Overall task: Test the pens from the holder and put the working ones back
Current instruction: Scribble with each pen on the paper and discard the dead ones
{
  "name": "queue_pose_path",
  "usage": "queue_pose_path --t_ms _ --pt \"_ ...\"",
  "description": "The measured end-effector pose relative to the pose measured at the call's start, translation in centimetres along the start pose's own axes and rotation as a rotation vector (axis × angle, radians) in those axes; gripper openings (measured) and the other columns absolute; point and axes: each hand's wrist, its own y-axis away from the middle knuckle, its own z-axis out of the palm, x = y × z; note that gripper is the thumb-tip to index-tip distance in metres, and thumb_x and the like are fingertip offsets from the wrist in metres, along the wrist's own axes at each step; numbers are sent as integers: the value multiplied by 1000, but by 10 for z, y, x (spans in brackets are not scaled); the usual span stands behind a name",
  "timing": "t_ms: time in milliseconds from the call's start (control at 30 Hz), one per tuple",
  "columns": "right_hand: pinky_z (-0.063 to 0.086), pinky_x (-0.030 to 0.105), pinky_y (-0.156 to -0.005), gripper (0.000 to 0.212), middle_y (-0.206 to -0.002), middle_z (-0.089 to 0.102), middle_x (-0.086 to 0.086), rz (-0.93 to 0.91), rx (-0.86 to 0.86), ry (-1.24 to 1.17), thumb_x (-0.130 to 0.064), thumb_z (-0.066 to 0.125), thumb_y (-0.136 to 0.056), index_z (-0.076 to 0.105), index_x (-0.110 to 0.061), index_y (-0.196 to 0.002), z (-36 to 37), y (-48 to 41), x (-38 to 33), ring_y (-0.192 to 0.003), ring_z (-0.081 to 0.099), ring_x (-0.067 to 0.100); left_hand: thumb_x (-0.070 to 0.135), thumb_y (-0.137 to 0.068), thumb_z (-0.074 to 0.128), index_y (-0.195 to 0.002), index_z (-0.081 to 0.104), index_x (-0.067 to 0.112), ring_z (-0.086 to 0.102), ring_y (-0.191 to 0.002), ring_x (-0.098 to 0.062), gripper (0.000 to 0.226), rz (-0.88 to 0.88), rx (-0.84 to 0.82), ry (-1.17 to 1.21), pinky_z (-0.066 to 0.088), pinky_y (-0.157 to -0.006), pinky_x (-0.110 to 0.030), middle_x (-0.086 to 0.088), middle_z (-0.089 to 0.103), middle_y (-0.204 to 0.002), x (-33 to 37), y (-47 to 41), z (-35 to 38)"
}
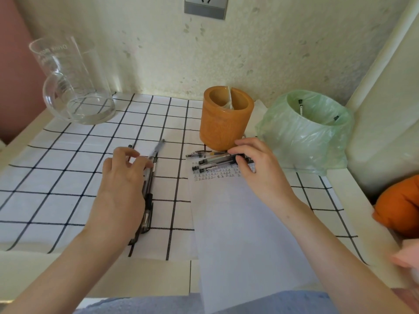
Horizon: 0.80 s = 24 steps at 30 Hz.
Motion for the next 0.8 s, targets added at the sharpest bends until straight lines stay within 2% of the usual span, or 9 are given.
queue_pose_path --t_ms 100,167,233,300,367,467,600,667,800 --pt "39 7 -86 20 -107 61 -1 36 9 -116 -2 56 -91 70 -12 -100 -2 1 -6 -100 57 11 -26 -73 48 -115 56 4 47 -106 -30 53 42 96 124 42 -73 -27 -17 39 -125 4 -6 -10" --pt "45 12 -83 17 -97 65 -10 142 -39 -300 -9 57 -92 70 -18 -99 -6 2 -14 -89 60 5 -17 -81 51 -118 54 12 50 -104 -16 47 54 133 346 43 -77 -14 -9 37 -126 13 -8 -18" --pt "52 21 -76 13 -88 69 -9 284 -159 -545 -21 59 -92 68 -20 -101 -10 2 -24 -76 63 5 -11 -84 55 -116 55 23 52 -98 -3 47 18 84 590 43 -74 -2 3 37 -122 26 -7 -23" --pt "51 27 -69 23 -81 70 -1 377 -289 -711 -35 61 -85 68 -19 -99 -13 4 -32 -66 61 13 -9 -83 59 -112 56 29 54 -97 1 48 -24 -10 744 43 -71 0 8 41 -116 38 -4 -22" --pt "50 30 -66 32 -76 68 3 402 -348 -782 -43 62 -79 69 -15 -94 -11 5 -35 -62 57 19 -7 -82 60 -109 57 32 56 -95 4 47 -58 -122 840 45 -68 -2 10 46 -114 46 0 -18" --pt "47 30 -61 35 -71 64 4 434 -307 -905 -35 64 -80 68 -4 -96 -8 6 -35 -58 54 19 -3 -84 59 -109 56 33 55 -97 6 43 -80 -266 888 51 -77 -12 14 52 -113 52 7 -13" --pt "48 27 -53 10 -66 64 6 433 -301 -948 -15 63 -87 66 -7 -91 -9 8 -39 -57 58 20 16 -87 59 -111 56 30 60 -93 6 28 -90 -392 906 50 -81 -15 12 66 -102 55 11 -8" --pt "45 26 -49 7 -66 65 5 410 -321 -935 -14 63 -87 66 -8 -90 -10 9 -41 -57 59 19 21 -89 57 -108 58 29 65 -83 1 20 -89 -432 914 52 -78 -20 9 70 -90 57 12 -6" --pt "37 21 -44 3 -65 66 4 369 -336 -879 -13 64 -87 66 -13 -84 -14 11 -45 -55 55 16 16 -94 46 -99 61 26 55 -60 -2 18 -35 -444 865 45 -57 -13 14 65 -73 59 14 -4"
